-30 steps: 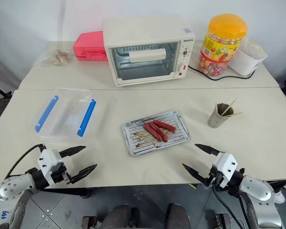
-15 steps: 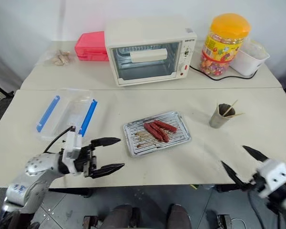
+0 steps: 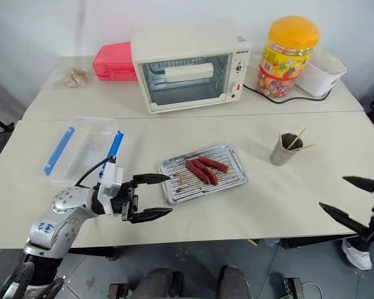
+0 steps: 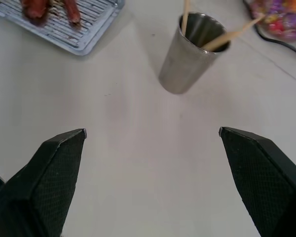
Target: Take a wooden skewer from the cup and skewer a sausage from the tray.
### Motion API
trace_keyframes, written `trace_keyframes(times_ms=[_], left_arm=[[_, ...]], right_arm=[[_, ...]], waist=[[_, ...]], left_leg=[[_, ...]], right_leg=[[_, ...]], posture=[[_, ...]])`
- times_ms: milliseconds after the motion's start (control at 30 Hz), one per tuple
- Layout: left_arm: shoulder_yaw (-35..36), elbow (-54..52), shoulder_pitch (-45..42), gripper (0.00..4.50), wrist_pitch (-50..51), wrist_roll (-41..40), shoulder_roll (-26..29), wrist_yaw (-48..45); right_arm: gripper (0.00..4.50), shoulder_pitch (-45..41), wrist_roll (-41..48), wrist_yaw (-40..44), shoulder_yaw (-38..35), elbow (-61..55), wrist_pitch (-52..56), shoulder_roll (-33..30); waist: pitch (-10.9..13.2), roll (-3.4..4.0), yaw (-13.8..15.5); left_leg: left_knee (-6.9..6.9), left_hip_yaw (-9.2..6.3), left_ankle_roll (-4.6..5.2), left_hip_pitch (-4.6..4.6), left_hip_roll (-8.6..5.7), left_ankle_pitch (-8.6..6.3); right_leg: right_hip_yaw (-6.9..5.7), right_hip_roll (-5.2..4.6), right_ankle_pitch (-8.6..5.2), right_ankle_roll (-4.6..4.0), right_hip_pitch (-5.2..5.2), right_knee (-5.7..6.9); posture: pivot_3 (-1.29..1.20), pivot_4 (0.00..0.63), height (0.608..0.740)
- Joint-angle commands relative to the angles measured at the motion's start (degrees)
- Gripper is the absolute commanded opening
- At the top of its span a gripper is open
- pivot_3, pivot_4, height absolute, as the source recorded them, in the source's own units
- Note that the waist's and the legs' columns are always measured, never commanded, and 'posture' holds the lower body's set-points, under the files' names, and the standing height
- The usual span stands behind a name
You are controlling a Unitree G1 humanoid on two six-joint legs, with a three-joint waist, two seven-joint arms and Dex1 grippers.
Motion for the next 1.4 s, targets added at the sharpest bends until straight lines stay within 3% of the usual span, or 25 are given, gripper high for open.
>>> trace_keyframes(times_ms=[33,167,367,633,833,967,1133,1400], left_arm=[[1.35,-2.69,0.27,4.48,1.9,-2.19,0.35,0.48],[2.32,-3.94,1.06,4.48,1.81,-1.69,-0.26,2.37],[2.31,-6.3,3.02,4.48,2.27,-1.78,-0.54,4.38],[2.36,-7.79,3.93,4.48,2.49,-1.65,-0.54,5.92],[2.8,-8.27,4.18,4.48,2.69,-1.73,-0.28,6.69],[3.11,-8.67,4.53,4.5,2.51,-1.63,-0.15,7.12],[3.59,-9.1,4.8,4.5,2.23,-1.63,-0.16,7.97],[3.76,-9.8,5.55,4.5,2.31,-1.6,-0.34,8.61]], right_arm=[[4.5,-8.13,-0.18,2.77,4.71,3.78,4.22,-5.64],[4.5,-25.26,-4.33,4.08,15.96,12.22,4.28,-8.59],[4.5,-38.79,-9.04,10.27,27.63,18.22,6.74,-7.6],[4.5,-50.78,-15.38,15.59,35.97,27.85,5.39,-4.86],[4.5,-57.26,-18.8,18.72,38.28,35.95,1.33,-1.88],[3.59,-59.28,-21.04,20.03,38.89,38.83,-1.18,-0.82],[1.82,-61.73,-23.28,21.77,39.98,40.88,-1.51,0.05],[1.82,-64.92,-26.26,22.87,41.29,44.42,-2.91,0.89]], waist=[[0.03,-0.06,0.07],[0.05,-0.09,0.5],[0.05,-0.07,0.55],[0.05,-0.07,0.56],[0.06,-0.06,0.46],[0.06,-0.06,0.5],[0.06,-0.05,0.48],[0.06,-0.05,0.38]], left_leg=[[0.01,-0.06,0.0,0.01,0.04,0.0],[0.04,-0.15,-0.02,-0.09,0.04,0.0],[0.15,-0.3,-0.02,-0.59,0.01,0.0],[0.43,-0.42,-0.02,-0.83,0.01,0.0],[0.45,-0.46,-0.04,-0.85,0.01,-0.01],[0.45,-0.45,-0.04,-0.85,0.02,-0.01],[0.47,-0.45,-0.04,-0.85,0.01,-0.01],[0.47,-0.46,-0.05,-0.86,0.02,-0.02]], right_leg=[[-0.05,0.02,0.0,0.0,0.03,0.01],[-0.15,0.03,0.0,0.0,-0.01,-0.04],[-0.35,0.01,0.0,0.01,-0.33,-0.03],[-0.49,0.01,0.01,0.02,-0.37,0.02],[-0.53,0.01,0.01,0.03,-0.37,0.02],[-0.54,0.02,0.01,0.03,-0.37,0.02],[-0.54,0.02,0.01,0.03,-0.36,0.02],[-0.54,0.03,0.01,0.03,-0.37,0.02]], posture=[[0.0,0.15,0.74],[0.0,0.15,0.74],[0.0,0.15,0.74],[0.0,0.15,0.74],[0.0,0.15,0.74],[0.0,0.15,0.74],[0.0,0.15,0.74],[0.0,0.15,0.74]])
